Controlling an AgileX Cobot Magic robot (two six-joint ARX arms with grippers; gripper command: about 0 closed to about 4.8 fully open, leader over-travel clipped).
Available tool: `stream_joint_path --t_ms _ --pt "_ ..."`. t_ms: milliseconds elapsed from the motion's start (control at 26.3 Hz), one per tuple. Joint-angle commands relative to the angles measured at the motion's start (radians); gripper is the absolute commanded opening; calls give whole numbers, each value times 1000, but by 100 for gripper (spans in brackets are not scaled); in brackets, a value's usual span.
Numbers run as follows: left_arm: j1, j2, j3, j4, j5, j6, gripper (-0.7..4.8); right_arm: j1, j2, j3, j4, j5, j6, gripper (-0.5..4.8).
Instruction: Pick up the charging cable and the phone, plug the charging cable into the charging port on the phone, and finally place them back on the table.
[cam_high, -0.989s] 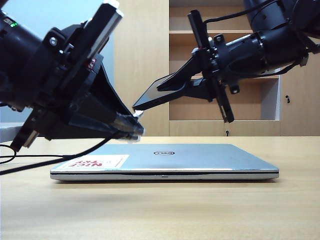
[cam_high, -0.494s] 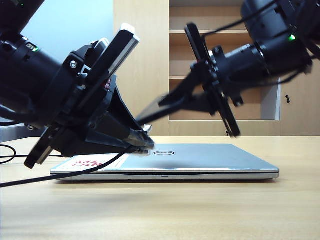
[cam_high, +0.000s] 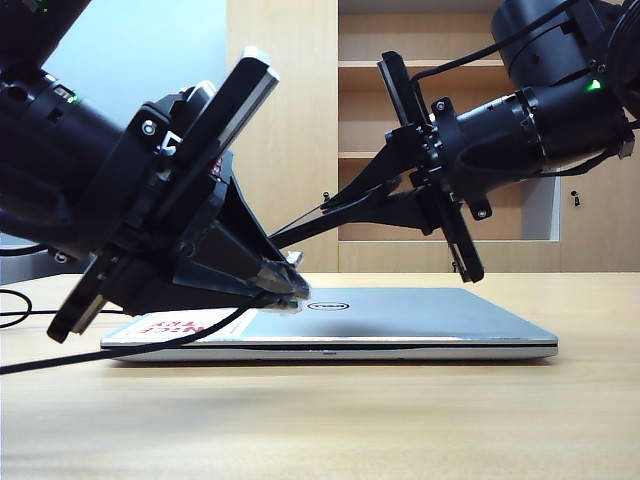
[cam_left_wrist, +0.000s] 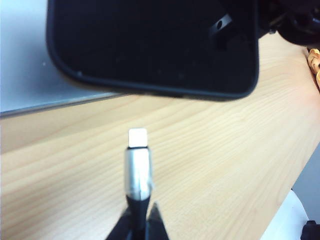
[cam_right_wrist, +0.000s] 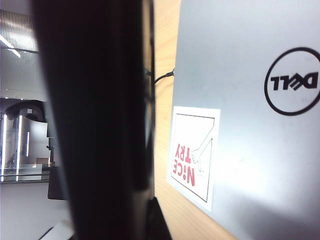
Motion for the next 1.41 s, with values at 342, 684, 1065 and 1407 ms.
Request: stream_joint_path --t_ms 342,684,1065,1407 --pt "-2 -2 2 13 1 -3 -7 2 -10 7 40 -6 -27 -5" --pt "-2 -2 2 13 1 -3 -7 25 -10 7 40 18 -54 -5" --pt "-2 -2 2 13 0 0 -7 45 -10 7 39 38 -62 -5" --pt "-2 -2 2 13 1 0 -7 45 -10 7 32 38 -87 -5"
